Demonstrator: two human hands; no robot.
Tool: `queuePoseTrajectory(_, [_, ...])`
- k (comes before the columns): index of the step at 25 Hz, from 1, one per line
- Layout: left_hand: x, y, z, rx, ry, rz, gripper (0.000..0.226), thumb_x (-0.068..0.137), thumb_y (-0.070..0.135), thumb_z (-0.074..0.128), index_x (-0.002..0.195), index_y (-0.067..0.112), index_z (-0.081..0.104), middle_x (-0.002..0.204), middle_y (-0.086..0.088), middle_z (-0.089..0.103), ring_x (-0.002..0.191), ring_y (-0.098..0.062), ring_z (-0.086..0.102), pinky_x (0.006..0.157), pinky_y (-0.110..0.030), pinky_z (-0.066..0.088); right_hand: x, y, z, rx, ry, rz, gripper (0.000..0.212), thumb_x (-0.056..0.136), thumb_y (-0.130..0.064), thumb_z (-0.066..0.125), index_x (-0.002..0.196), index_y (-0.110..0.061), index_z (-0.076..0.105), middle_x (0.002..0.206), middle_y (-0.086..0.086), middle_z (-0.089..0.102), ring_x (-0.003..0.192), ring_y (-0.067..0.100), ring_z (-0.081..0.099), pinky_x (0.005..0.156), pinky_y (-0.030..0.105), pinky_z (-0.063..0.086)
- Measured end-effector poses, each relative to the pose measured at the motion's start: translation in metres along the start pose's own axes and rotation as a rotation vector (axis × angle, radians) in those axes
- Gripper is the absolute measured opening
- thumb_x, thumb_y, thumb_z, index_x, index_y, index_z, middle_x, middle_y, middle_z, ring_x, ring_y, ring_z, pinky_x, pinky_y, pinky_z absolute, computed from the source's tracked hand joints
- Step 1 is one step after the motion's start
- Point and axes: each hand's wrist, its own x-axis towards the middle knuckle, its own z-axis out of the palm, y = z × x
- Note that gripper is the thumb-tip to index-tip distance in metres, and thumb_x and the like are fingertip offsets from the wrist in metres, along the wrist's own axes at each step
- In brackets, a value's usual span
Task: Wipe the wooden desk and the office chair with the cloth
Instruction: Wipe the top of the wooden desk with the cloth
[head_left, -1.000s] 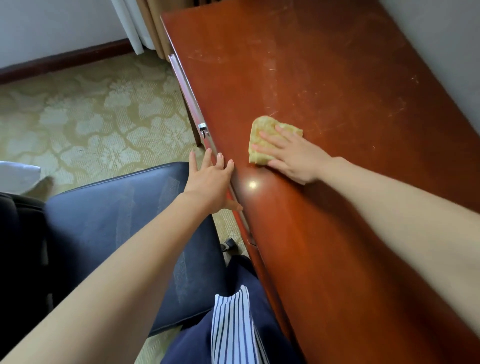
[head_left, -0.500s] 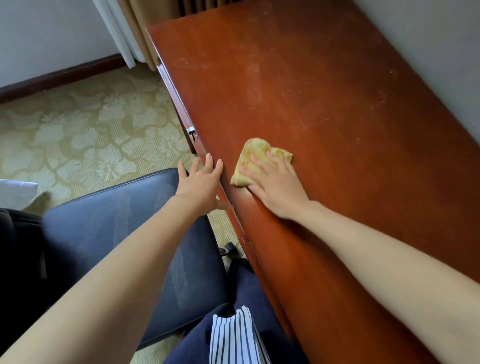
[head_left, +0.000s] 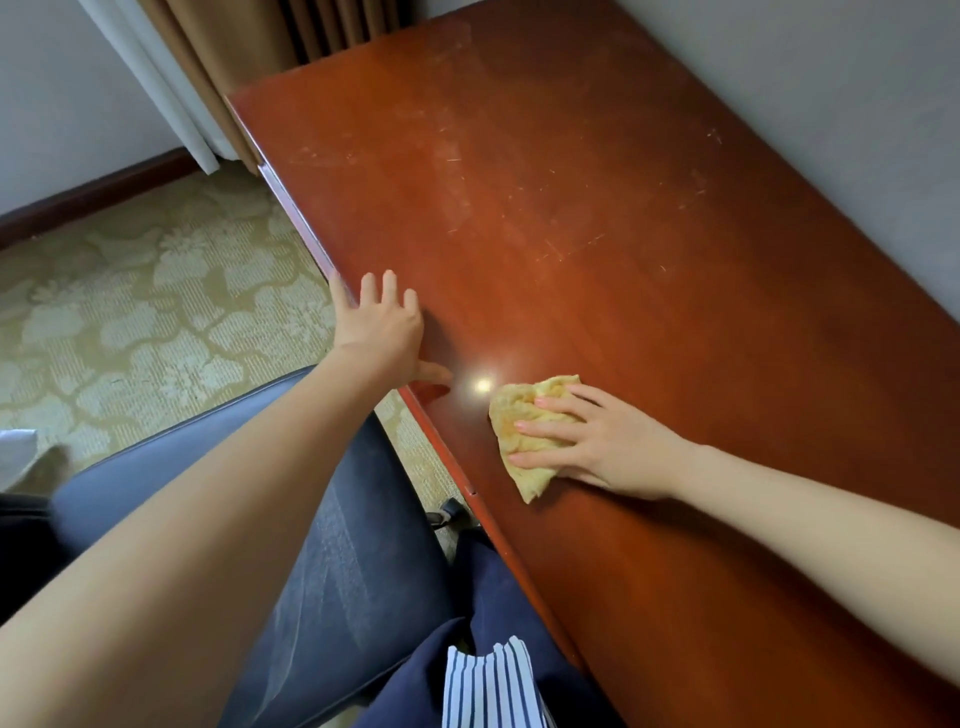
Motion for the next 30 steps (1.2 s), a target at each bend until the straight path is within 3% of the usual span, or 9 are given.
queuePoseTrajectory(2, [0.011, 0.0, 0.003, -0.03, -0.034, -0.032, 0.128, 0.063, 0.083, 0.052, 0.149, 0.005, -0.002, 0.157, -0.02, -0.006, 0.144, -0.037, -0.004, 0.11, -0.062, 0.0, 0.009, 0.023, -0.003, 0.039, -0.007, 0.08, 0.042, 0.092, -0.036, 0.054, 0.134, -0.036, 0.05, 0.139, -0.002, 0.052, 0.128, 0.029, 0.048, 0.106, 0.046, 0.036])
queuePoseTrajectory(5, [0.03, -0.008, 0.007, -0.096, -0.067, -0.092, 0.147, 0.051, 0.088, 0.056, 0.147, 0.003, -0.015, 0.154, -0.024, -0.015, 0.143, -0.037, -0.013, 0.11, -0.061, -0.003, 0.026, 0.062, -0.009, 0.114, -0.044, 0.258, 0.046, 0.097, -0.036, 0.046, 0.142, -0.04, 0.035, 0.151, -0.005, 0.034, 0.14, 0.025, 0.029, 0.114, 0.042, 0.023])
queuePoseTrajectory(8, [0.047, -0.016, 0.013, -0.098, -0.115, -0.116, 0.153, 0.044, 0.09, 0.057, 0.146, 0.002, -0.016, 0.155, -0.024, -0.013, 0.144, -0.037, -0.01, 0.11, -0.061, -0.004, 0.049, 0.1, -0.011, 0.171, -0.022, 0.462, 0.047, 0.099, -0.041, 0.033, 0.144, -0.043, 0.024, 0.156, -0.007, 0.022, 0.144, 0.023, 0.016, 0.118, 0.042, 0.014])
queuePoseTrajectory(11, [0.052, -0.02, 0.022, -0.067, -0.117, -0.088, 0.155, 0.042, 0.091, 0.056, 0.146, 0.0, -0.015, 0.155, -0.025, -0.011, 0.144, -0.039, -0.005, 0.112, -0.059, -0.001, 0.074, 0.126, -0.015, 0.247, 0.043, 0.68, 0.045, 0.1, -0.041, 0.032, 0.145, -0.042, 0.027, 0.156, -0.007, 0.022, 0.144, 0.025, 0.013, 0.117, 0.043, 0.011])
queuePoseTrajectory(15, [0.053, -0.019, 0.025, -0.099, -0.116, -0.076, 0.155, 0.043, 0.088, 0.059, 0.145, -0.002, -0.016, 0.154, -0.026, -0.012, 0.143, -0.041, -0.005, 0.115, -0.053, 0.002, 0.109, 0.145, -0.022, 0.279, 0.024, 0.844, 0.044, 0.102, -0.04, 0.03, 0.145, -0.043, 0.025, 0.157, -0.005, 0.019, 0.144, 0.03, 0.011, 0.116, 0.05, 0.012])
queuePoseTrajectory(18, [0.054, -0.02, 0.021, -0.108, -0.132, -0.06, 0.154, 0.046, 0.086, 0.061, 0.144, -0.003, -0.018, 0.154, -0.027, -0.014, 0.143, -0.041, -0.006, 0.118, -0.047, 0.003, 0.141, 0.141, -0.029, 0.39, -0.026, 0.96, 0.044, 0.102, -0.042, 0.027, 0.145, -0.047, 0.02, 0.159, -0.008, 0.009, 0.145, 0.031, 0.0, 0.115, 0.056, 0.004])
queuePoseTrajectory(24, [0.05, -0.023, 0.018, -0.092, -0.134, -0.054, 0.151, 0.049, 0.086, 0.06, 0.145, 0.0, -0.019, 0.154, -0.025, -0.016, 0.144, -0.039, -0.008, 0.118, -0.046, 0.002, 0.159, 0.071, -0.028, 0.333, -0.03, 0.685, 0.045, 0.102, -0.041, 0.029, 0.145, -0.048, 0.02, 0.158, -0.01, 0.011, 0.145, 0.027, 0.001, 0.116, 0.054, 0.001])
queuePoseTrajectory(30, [0.048, -0.024, 0.018, -0.119, -0.119, -0.049, 0.149, 0.051, 0.084, 0.062, 0.146, 0.001, -0.018, 0.154, -0.024, -0.016, 0.144, -0.039, -0.008, 0.117, -0.047, 0.0, 0.097, -0.029, -0.001, 0.311, 0.141, 0.546, 0.043, 0.096, -0.034, 0.049, 0.138, -0.037, 0.044, 0.146, -0.007, 0.042, 0.137, 0.028, 0.033, 0.115, 0.048, 0.014])
